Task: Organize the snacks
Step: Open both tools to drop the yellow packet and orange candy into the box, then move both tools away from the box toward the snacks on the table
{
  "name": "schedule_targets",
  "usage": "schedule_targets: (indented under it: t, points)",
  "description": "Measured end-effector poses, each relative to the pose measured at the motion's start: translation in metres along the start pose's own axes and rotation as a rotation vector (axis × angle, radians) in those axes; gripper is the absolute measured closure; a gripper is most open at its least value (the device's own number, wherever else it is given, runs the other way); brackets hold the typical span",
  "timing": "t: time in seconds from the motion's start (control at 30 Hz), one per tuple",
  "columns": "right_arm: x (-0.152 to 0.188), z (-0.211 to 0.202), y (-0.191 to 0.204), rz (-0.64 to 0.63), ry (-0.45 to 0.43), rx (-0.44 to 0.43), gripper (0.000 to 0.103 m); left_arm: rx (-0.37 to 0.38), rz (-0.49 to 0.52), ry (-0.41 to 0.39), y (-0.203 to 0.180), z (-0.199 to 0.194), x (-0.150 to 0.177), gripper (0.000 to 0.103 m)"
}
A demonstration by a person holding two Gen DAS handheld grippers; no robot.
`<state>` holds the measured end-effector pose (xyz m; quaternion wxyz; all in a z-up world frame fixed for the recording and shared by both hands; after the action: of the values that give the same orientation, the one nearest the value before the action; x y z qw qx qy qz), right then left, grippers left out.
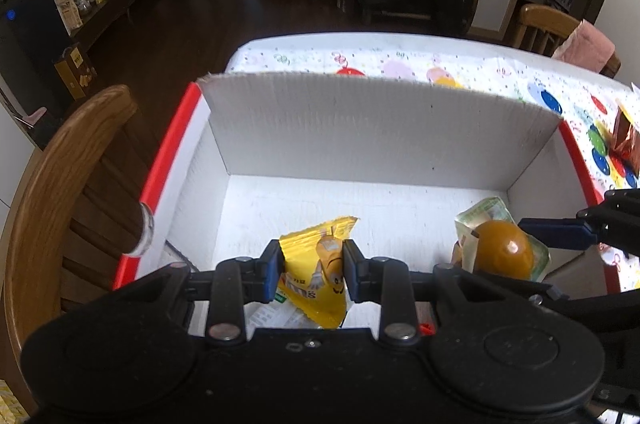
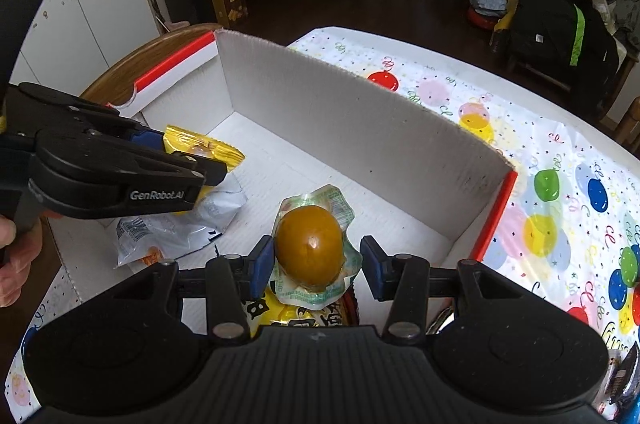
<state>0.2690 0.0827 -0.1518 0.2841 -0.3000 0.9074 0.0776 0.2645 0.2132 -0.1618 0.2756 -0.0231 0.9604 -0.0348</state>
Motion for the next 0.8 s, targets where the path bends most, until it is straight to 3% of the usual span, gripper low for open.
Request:
schedule_targets:
  t: [0.13, 0.27, 0.4, 0.5, 0.57, 0.8]
  points:
    - [0.001, 0.000, 0.001, -0.011, -0.001, 0.003, 0.056, 0.000, 0.007, 0.022, 0.000, 0.003, 0.004, 0.073]
    - [-0.002, -0.001, 0.002, 0.003, 0.001, -0.018, 0.044, -0.002, 0.003, 0.037, -0.001, 0.005, 0.003, 0.070]
    - [-0.001, -0.003, 0.003, -0.009, 0.002, -0.010, 0.038, -0.008, -0.002, 0.033, -0.002, 0.004, 0.004, 0.067]
    - [0.000, -0.008, 0.004, -0.007, -0.007, -0.010, 0.037, -0.006, -0.004, 0.021, -0.003, 0.000, 0.003, 0.057]
    - [-0.001, -0.011, 0.004, -0.006, -0.016, -0.006, 0.036, -0.011, -0.004, 0.006, -0.003, -0.005, 0.003, 0.044]
    - [-0.001, -0.032, 0.003, -0.002, -0.047, -0.009, 0.031, -0.006, -0.002, -0.041, -0.007, -0.023, 0.000, 0.036]
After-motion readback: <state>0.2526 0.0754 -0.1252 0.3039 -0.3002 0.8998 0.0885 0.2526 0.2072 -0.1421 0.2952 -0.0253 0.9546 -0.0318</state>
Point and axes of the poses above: each gripper's, at about its wrist camera, not at the fingertips, and z roughly the way its jaws point, y to its left, x to its underside, the point moved 9 cm from there along z, roughly the way its jaws point, and after that the axes turned 7 degrees about x, right-handed, at the moved point
